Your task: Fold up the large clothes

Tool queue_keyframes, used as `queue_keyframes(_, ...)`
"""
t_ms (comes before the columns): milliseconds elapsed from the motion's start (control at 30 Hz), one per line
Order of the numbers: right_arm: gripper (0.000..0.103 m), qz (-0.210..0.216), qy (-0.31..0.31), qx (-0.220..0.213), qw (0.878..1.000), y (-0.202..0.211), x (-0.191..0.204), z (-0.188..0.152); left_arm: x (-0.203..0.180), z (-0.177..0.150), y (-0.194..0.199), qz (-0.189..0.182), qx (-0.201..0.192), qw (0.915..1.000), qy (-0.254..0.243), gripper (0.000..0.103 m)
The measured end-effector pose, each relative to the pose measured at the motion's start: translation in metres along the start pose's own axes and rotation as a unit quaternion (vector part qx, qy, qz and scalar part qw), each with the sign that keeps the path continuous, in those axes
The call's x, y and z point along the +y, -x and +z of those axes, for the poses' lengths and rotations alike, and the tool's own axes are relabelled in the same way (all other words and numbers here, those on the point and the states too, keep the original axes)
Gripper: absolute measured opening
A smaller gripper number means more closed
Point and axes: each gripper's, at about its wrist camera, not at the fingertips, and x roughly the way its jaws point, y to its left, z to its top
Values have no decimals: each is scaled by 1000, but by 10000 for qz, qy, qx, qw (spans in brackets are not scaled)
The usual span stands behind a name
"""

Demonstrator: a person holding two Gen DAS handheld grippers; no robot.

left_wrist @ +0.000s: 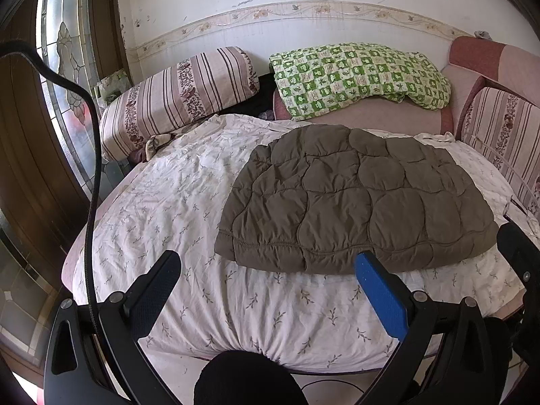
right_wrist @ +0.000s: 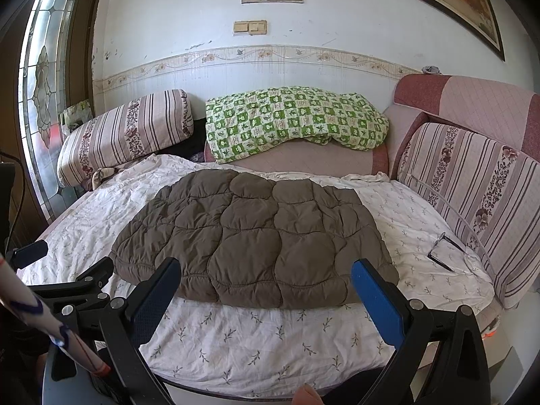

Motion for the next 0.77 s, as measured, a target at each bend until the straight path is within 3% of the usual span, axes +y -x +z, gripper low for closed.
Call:
queue_keyframes(600,103,-20,-41,-31,10000,3,2,1,-1,-4,0,47,-11,10000,2,103)
queue_keyframes(767,103,-44,-56,-106,9999,11,6,3,-1,-5,8,210,-88,9997,1,103)
